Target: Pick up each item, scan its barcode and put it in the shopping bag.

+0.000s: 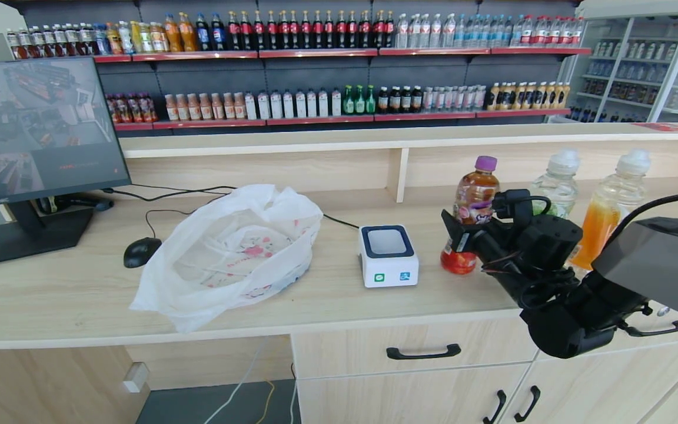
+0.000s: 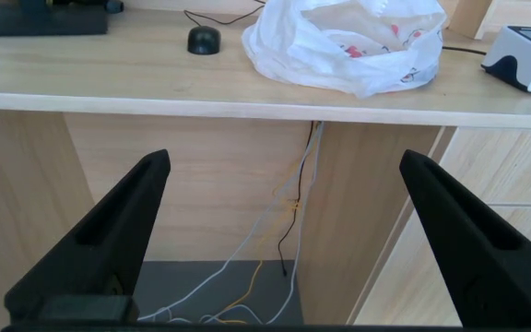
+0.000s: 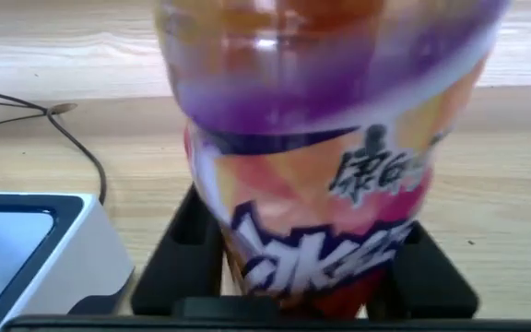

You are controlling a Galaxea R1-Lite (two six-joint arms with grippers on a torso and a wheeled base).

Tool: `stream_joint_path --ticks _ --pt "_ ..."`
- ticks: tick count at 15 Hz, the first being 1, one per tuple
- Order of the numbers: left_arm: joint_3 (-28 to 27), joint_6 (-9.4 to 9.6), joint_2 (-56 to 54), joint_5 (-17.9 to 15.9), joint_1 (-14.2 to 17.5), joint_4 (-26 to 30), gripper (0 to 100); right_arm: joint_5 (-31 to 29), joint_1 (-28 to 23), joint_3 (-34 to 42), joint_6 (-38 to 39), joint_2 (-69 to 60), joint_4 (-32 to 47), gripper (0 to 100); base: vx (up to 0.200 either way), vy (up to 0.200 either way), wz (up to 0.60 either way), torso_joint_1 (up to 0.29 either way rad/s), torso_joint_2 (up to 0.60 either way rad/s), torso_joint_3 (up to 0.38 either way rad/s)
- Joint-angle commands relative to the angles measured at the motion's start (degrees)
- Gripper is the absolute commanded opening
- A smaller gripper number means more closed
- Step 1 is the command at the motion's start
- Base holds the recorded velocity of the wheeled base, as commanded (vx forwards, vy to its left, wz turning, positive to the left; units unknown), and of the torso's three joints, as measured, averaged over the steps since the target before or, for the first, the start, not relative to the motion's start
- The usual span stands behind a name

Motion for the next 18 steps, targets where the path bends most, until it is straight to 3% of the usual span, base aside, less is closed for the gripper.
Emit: stream_joint_path --ticks 1,13,18 --pt "0.0 -0.01 0.0 0.0 0.0 0.0 100 -0.1 0.0 0.0 0.0 -0.4 0.0 0 0.000 0.000 0.00 0.000 0.00 0.000" --pt "0.1 -0.01 0.0 0.0 0.0 0.0 100 -0.2 -1.5 3.3 -0.3 -5.9 0.0 0 0.000 0.000 0.00 0.000 0.00 0.000" --pt "0.0 -0.01 0.0 0.0 0.1 0.0 100 -0.2 -1.8 9.7 -1.1 -13.6 0.0 0 0.000 0.000 0.00 0.000 0.00 0.000"
